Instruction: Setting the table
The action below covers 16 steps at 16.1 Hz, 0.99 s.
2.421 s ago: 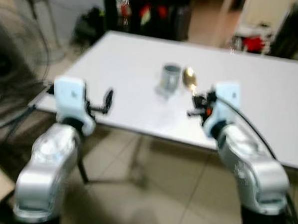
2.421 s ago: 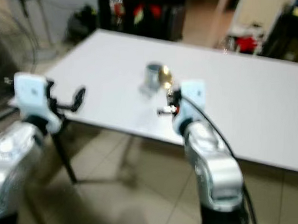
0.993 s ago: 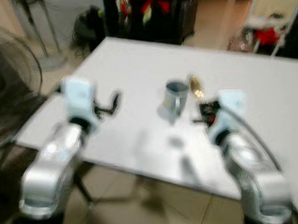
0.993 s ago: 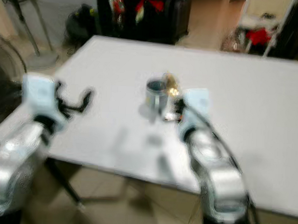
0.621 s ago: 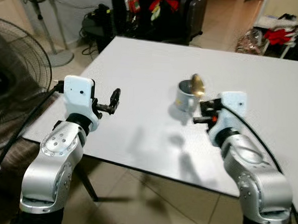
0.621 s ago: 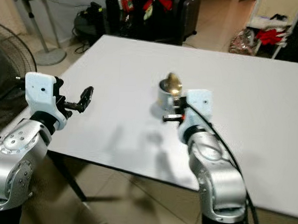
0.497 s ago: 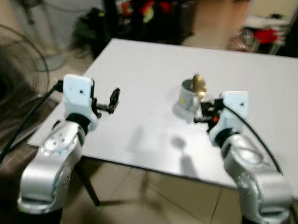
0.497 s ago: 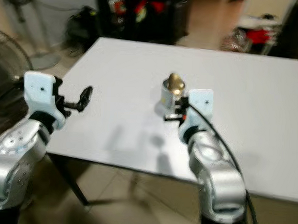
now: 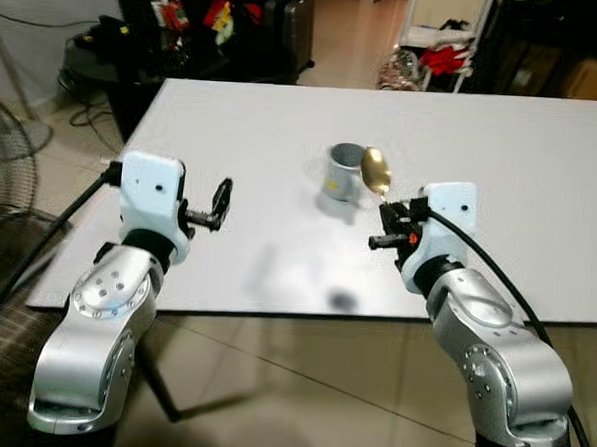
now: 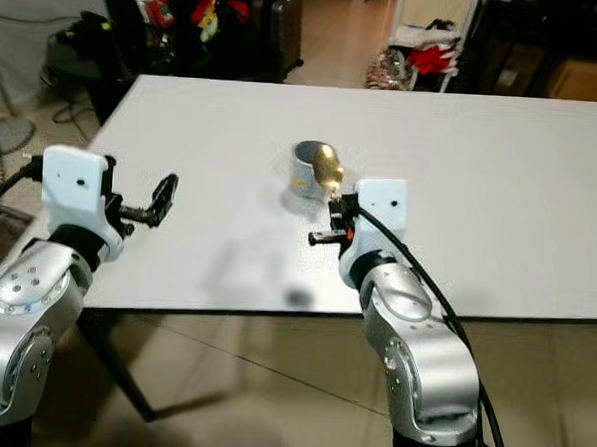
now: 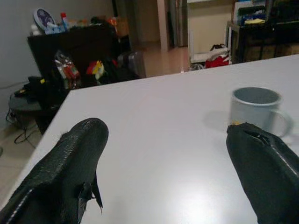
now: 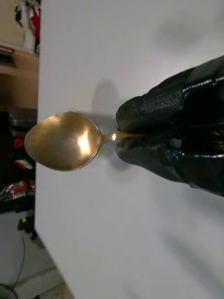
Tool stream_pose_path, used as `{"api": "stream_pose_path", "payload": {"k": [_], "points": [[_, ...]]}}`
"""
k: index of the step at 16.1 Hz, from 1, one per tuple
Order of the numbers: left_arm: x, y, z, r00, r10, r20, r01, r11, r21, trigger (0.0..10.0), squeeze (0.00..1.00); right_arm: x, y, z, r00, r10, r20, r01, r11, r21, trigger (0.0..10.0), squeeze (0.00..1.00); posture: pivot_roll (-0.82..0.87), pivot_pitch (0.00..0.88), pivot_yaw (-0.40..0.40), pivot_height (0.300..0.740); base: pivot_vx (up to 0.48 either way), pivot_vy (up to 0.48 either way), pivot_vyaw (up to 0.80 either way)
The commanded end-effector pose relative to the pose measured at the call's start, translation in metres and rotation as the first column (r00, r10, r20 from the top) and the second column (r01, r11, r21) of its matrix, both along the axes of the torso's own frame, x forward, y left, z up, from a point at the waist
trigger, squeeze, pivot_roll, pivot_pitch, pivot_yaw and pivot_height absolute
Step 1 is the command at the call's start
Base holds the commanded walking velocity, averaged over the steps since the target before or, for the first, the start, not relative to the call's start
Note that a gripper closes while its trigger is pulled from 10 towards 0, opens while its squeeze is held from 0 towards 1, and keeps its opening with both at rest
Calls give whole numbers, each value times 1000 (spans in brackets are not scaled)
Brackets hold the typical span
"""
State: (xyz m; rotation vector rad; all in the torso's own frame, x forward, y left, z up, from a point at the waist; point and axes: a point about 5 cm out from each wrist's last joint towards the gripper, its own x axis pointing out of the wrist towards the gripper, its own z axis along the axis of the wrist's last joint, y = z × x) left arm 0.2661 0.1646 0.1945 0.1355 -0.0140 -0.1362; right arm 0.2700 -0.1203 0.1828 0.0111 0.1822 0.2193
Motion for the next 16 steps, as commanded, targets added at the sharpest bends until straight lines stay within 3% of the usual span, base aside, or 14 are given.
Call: {"api": "stream_pose_path", "payload": {"k": [1,6,11,14,16], "points": [[-1,-4,4,999,-44,10,44,999,14,10000,0,2,-3,-5,999,-12,-46,12,1000,-8,10000,0,-73,21,49,740,0,0,0],[-6,-3,2,977,-205,-60,209,976,65,10000,0,23,15,-25,975,32,-221,-28,999,21,10000,0,-63,27,47,740,0,0,0],[-14,3,2,948,-298,-116,310,944,113,10000,0,54,40,-39,951,40,-305,-60,997,-58,10000,0,-30,36,19,740,0,0,0],[-33,7,-9,890,-393,-232,423,901,93,10000,0,61,51,-48,943,57,-329,-76,996,-46,10000,0,-24,46,16,740,0,0,0],[-42,11,-16,855,-424,-298,455,890,37,10000,0,65,55,-50,941,57,-333,-81,995,-58,10000,0,-22,51,17,740,0,0,0]]}}
